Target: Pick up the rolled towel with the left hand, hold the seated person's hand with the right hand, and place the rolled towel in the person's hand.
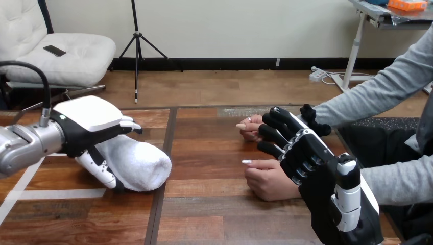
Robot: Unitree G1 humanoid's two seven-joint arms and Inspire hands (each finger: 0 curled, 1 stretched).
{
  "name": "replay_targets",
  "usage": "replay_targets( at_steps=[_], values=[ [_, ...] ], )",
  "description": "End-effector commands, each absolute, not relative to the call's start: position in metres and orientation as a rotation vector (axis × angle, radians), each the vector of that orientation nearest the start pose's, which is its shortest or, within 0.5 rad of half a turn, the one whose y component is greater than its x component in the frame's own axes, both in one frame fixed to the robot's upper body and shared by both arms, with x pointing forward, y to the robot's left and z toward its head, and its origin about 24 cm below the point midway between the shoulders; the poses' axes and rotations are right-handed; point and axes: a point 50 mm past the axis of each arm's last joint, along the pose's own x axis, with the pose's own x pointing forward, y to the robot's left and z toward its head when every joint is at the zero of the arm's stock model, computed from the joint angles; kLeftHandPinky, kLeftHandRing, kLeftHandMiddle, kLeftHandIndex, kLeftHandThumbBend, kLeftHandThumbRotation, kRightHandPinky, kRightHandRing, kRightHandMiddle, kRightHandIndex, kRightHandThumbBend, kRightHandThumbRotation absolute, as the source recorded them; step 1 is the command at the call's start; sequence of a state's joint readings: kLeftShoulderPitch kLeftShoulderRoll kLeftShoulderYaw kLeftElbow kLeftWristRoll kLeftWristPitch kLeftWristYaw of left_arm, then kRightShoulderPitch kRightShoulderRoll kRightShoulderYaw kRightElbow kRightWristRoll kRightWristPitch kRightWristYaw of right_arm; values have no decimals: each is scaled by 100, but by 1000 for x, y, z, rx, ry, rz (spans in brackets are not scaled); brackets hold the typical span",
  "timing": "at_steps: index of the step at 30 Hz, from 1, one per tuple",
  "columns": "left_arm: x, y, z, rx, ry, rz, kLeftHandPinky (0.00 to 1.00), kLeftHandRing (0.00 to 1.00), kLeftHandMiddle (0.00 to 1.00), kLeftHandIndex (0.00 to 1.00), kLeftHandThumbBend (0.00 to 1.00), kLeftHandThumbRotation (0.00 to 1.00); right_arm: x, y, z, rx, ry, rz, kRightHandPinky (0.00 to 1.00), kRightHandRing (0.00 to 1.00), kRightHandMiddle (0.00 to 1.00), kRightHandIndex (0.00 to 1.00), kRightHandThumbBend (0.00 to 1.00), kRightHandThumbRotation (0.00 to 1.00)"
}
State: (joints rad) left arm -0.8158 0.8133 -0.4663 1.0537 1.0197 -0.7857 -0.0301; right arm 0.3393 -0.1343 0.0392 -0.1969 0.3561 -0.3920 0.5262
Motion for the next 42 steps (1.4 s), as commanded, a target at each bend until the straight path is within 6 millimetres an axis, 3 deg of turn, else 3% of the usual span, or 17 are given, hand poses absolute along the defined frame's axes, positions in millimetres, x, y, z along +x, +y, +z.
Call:
replay_targets(
  at_steps=[1, 19, 32, 42],
  values=[
    [359, 256, 121, 1792, -131, -666, 86, 92, 92, 89, 100, 61, 181, -162, 78, 128, -403, 457, 89, 93, 93, 90, 81, 100],
    [364, 245, 110, 1770, -90, -684, 87, 93, 93, 90, 100, 59, 179, -164, 80, 118, -405, 456, 89, 93, 92, 90, 80, 100],
    [367, 235, 106, 1820, -124, -701, 88, 93, 94, 91, 100, 51, 178, -165, 80, 112, -404, 454, 89, 93, 92, 90, 80, 100],
    [369, 229, 104, 1929, -193, -713, 91, 96, 96, 93, 100, 39, 177, -165, 81, 116, -401, 455, 88, 92, 92, 89, 80, 100]
  ],
)
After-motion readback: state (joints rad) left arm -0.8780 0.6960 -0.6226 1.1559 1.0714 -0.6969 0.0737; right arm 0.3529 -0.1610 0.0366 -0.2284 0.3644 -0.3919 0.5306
